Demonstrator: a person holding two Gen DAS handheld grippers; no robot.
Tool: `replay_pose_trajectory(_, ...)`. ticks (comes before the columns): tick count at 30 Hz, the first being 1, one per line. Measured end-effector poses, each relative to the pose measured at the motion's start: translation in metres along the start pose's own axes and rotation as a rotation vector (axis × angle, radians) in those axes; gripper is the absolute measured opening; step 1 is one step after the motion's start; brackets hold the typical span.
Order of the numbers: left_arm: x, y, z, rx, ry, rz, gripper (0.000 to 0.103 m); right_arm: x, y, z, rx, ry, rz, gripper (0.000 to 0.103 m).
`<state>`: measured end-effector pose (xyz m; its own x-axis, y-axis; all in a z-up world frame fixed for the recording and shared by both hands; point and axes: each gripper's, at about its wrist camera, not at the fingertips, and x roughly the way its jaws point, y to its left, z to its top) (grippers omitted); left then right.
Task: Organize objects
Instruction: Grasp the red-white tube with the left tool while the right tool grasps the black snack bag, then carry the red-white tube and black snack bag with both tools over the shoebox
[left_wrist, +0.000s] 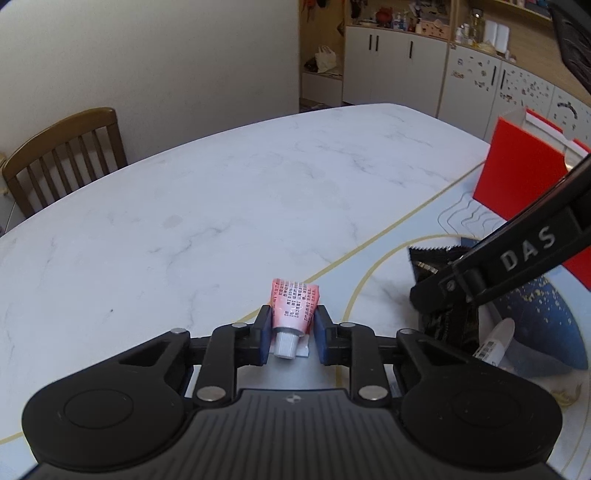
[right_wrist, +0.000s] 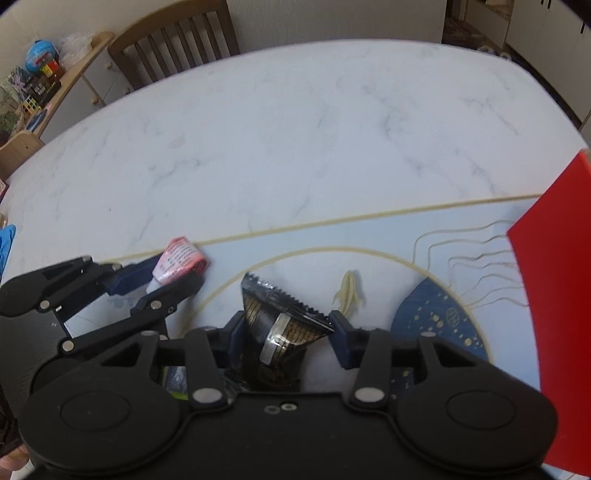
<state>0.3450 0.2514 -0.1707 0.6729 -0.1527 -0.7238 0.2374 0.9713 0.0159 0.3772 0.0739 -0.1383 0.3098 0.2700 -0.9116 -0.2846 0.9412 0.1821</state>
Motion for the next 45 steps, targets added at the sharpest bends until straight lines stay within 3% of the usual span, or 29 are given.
replay_pose_trajectory(10, -0.031, -0.004, 0.013, -0.024, -0.018, -0.004, 0.022, -0.039, -0.017, 0.01, 0.013, -0.072, 0.021, 0.045)
replay_pose_trajectory(21, -0.084, -0.026, 0.029, -0.075, -0.022, -0.031, 0.022, -0.1, -0.036, -0.003, -0.013, -0.083, 0.084, 0.045)
replay_pose_trajectory(31, -0.11, -0.073, 0.038, -0.1, 0.014, -0.108, 0.022, -0.139, -0.066, -0.031, -0.077, -0.052, 0.116, 0.045)
replay_pose_trajectory(45, -0.128, -0.172, 0.073, -0.039, -0.009, -0.161, 0.022, -0.197, -0.143, -0.036, -0.091, -0.123, 0.152, 0.045)
